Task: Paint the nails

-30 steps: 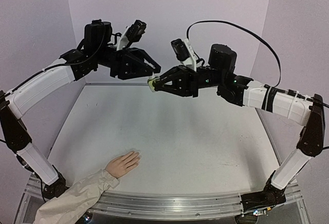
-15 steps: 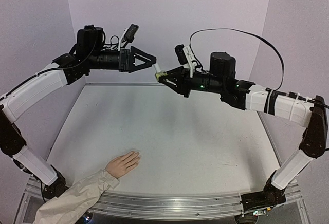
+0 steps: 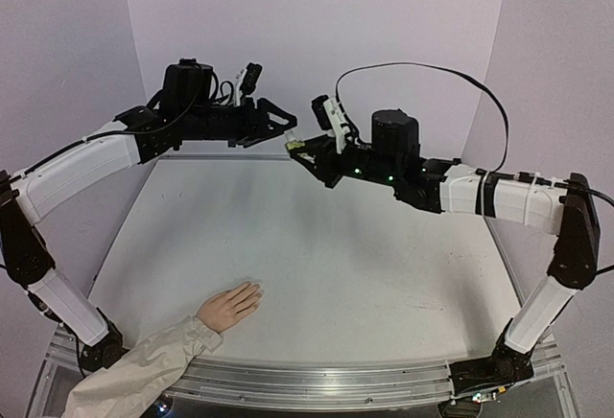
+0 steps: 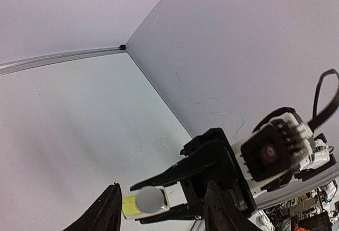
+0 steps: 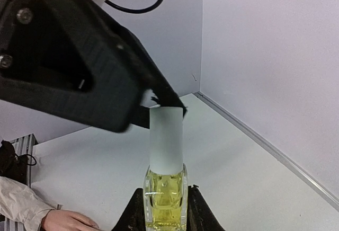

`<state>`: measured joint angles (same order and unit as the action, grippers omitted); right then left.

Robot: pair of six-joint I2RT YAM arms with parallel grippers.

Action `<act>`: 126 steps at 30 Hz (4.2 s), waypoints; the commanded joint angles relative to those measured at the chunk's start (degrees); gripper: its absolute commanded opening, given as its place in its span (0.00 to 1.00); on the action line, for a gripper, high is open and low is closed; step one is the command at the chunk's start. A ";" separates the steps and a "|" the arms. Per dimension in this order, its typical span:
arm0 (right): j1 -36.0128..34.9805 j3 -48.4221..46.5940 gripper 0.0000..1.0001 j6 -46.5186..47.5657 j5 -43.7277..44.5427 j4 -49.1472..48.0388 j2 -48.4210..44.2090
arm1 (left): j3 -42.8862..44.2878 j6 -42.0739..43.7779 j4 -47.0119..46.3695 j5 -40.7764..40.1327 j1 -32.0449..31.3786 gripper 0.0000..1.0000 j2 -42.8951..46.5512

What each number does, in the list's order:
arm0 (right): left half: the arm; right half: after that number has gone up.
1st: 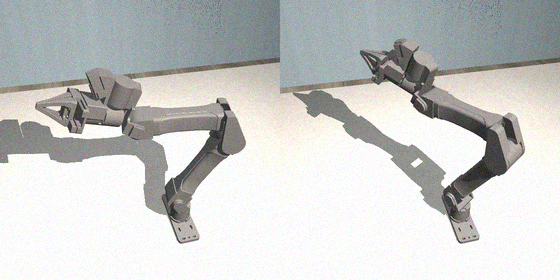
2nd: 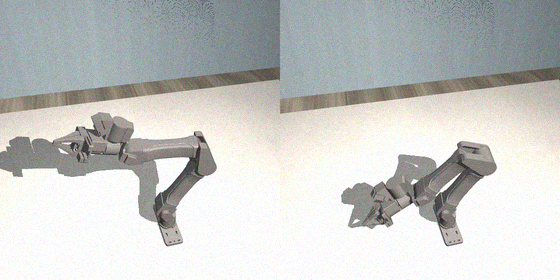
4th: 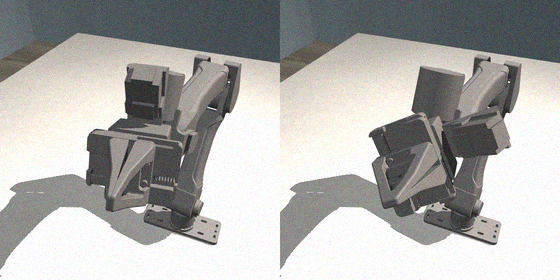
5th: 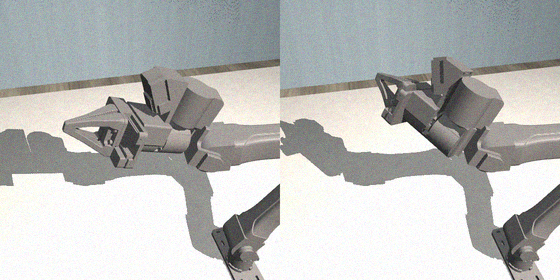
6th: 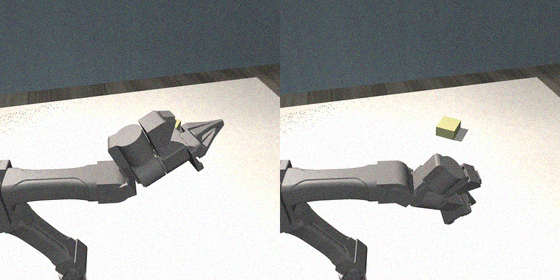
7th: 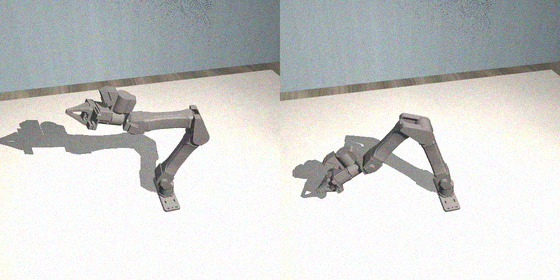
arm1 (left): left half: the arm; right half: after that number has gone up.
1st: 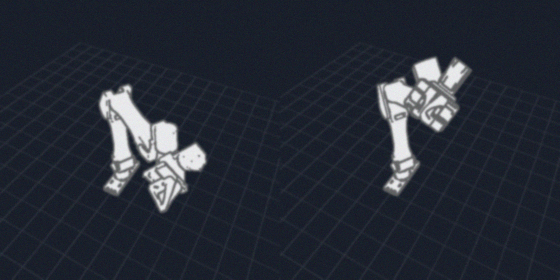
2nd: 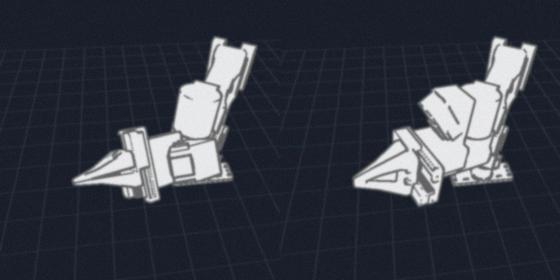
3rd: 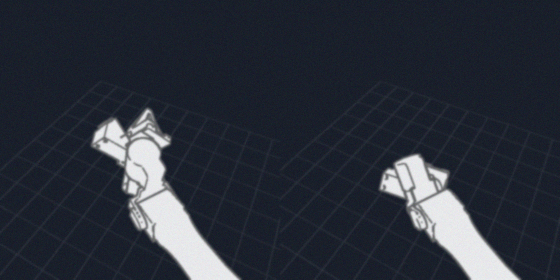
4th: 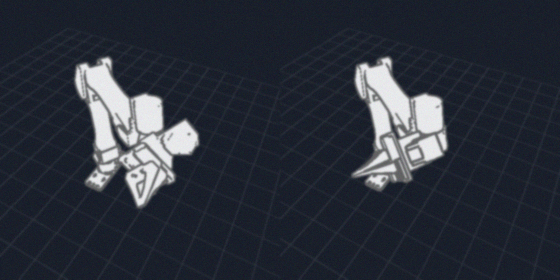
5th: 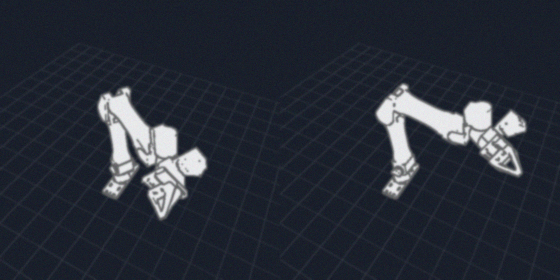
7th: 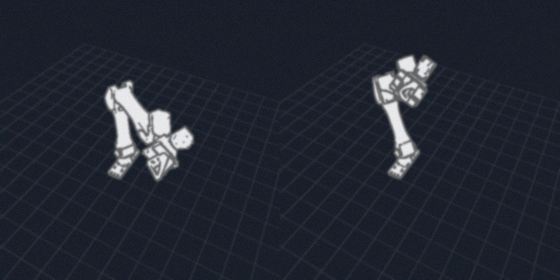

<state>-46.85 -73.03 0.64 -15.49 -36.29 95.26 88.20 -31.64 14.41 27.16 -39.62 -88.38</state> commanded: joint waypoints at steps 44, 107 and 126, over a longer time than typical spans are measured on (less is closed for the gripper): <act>5.01 -4.03 0.00 -8.06 -39.97 2.62 -8.05 | 9.70 20.88 -3.29 43.82 0.48 0.28 -1.30; 5.01 -9.76 0.00 -14.75 -52.17 0.36 -4.49 | 10.70 22.00 -6.60 65.89 -1.79 0.00 -7.50; 5.01 -0.94 0.00 -1.29 -21.98 4.58 -11.01 | 2.71 18.36 -6.35 36.91 1.82 0.86 1.43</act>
<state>-42.02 -74.28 -6.48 -48.10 -29.69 87.00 92.73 -12.12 8.36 72.18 -37.80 -92.86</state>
